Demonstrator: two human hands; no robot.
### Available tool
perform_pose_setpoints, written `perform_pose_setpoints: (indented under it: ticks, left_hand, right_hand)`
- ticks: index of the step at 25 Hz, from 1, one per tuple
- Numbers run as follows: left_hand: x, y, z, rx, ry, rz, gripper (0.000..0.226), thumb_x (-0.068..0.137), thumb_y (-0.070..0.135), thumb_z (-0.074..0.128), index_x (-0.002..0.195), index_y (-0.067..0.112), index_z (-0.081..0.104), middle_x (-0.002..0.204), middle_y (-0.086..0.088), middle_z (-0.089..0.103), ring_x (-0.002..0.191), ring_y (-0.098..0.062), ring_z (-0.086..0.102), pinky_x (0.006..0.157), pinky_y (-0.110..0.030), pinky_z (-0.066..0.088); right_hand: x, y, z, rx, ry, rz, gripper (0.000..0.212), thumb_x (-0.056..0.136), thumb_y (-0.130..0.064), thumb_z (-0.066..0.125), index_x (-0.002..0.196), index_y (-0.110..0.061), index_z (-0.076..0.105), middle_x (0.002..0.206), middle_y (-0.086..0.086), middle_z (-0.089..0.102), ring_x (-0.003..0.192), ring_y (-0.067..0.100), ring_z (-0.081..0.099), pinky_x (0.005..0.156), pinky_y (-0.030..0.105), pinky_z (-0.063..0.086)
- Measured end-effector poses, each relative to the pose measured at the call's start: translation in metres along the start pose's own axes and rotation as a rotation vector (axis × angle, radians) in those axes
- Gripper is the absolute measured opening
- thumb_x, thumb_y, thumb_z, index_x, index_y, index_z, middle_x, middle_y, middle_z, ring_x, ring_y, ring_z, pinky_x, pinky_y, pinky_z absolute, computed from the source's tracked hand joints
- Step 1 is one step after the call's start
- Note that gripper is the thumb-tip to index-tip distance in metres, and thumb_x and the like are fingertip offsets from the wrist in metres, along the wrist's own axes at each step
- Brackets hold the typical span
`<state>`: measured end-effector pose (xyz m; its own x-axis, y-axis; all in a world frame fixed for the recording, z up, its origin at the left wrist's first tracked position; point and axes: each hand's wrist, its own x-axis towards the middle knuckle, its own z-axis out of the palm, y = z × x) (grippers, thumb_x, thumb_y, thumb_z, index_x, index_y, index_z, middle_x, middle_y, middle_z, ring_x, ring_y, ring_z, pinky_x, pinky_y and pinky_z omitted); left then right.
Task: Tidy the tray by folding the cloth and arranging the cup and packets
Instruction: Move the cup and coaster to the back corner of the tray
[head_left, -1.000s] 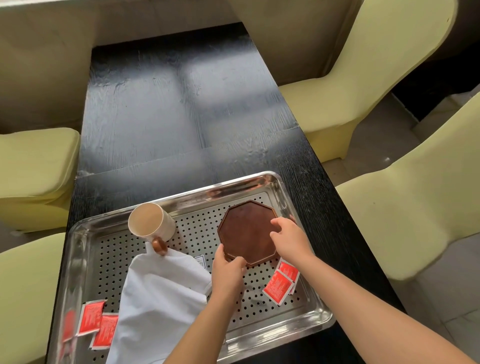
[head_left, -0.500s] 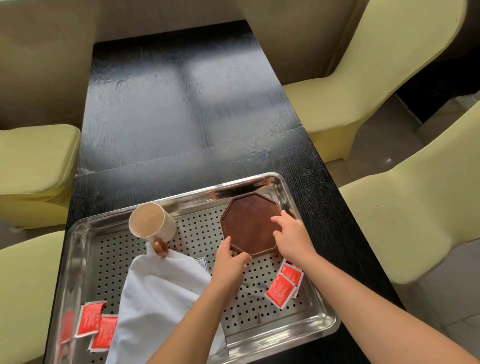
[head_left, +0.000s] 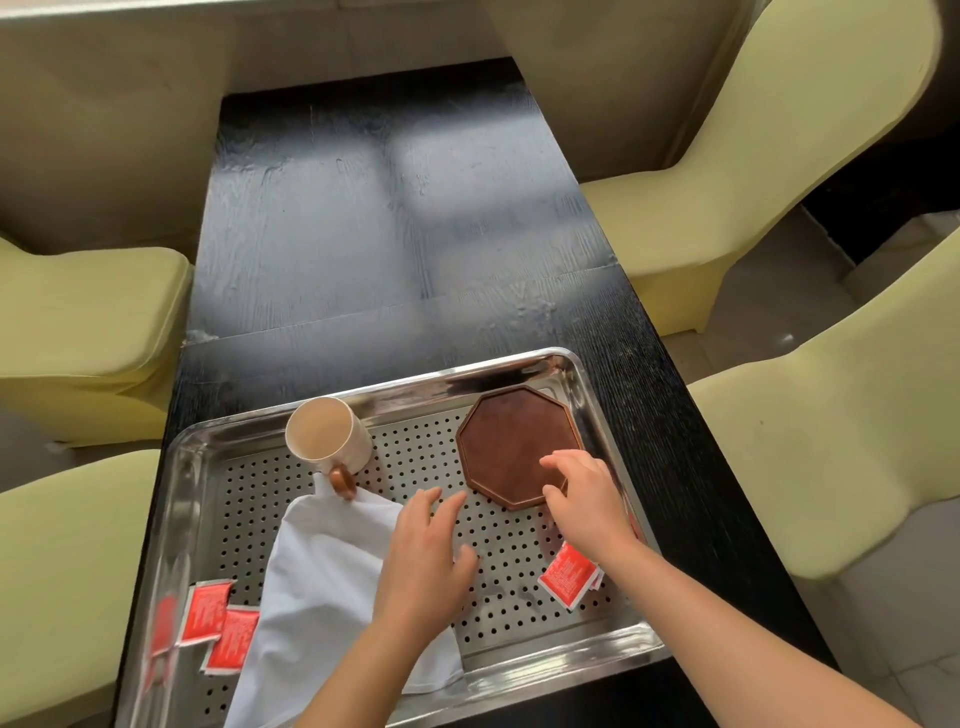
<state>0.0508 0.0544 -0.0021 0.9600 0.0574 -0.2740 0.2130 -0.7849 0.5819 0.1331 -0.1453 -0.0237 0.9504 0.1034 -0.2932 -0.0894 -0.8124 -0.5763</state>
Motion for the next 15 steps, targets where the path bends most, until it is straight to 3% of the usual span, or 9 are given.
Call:
perform_pose_setpoints:
  ticks: [4,7,10,15]
  left_hand:
    - [-0.036,-0.029,-0.015,0.303,0.115,0.018,0.05,0.084,0.029,0.068,0.133,0.021,0.059,0.142,-0.012,0.051,0.139,-0.035,0.039,0.109,-0.061,0.032]
    - [-0.062,-0.059,-0.021,0.361,0.153,-0.111,0.055,0.083,0.032,0.069,0.136,0.021,0.057,0.148,-0.017,0.046,0.143,-0.038,0.032,0.111,-0.064,0.023]
    - [-0.084,-0.09,-0.024,0.365,0.145,-0.24,0.066,0.088,0.049,0.061,0.147,0.025,0.043,0.158,-0.019,0.029,0.149,-0.038,0.017,0.113,-0.062,0.023]
    - [-0.099,-0.112,-0.01,0.391,-0.006,-0.319,0.077,0.091,0.07,0.033,0.155,0.039,0.005,0.165,-0.009,-0.007,0.151,-0.033,-0.012,0.118,-0.055,0.016]
  right_hand:
    - [-0.01,-0.03,0.01,0.026,-0.068,-0.067,0.036,0.095,-0.016,0.058,0.131,-0.02,0.062,0.131,-0.002,0.063,0.125,0.018,0.052,0.106,0.036,0.044]
    - [-0.016,-0.064,0.024,0.087,-0.122,-0.112,0.034,0.095,-0.017,0.059,0.128,-0.019,0.063,0.123,-0.004,0.067,0.112,0.013,0.06,0.097,0.03,0.048]
    - [-0.016,-0.105,0.043,0.15,-0.177,-0.123,0.033,0.096,-0.027,0.06,0.128,-0.02,0.064,0.114,-0.007,0.07,0.1,0.011,0.063,0.09,0.031,0.05]
    - [-0.011,-0.171,0.079,0.259,-0.261,-0.017,0.043,0.089,-0.046,0.068,0.123,-0.02,0.063,0.106,-0.004,0.068,0.1,0.017,0.063,0.087,0.038,0.053]
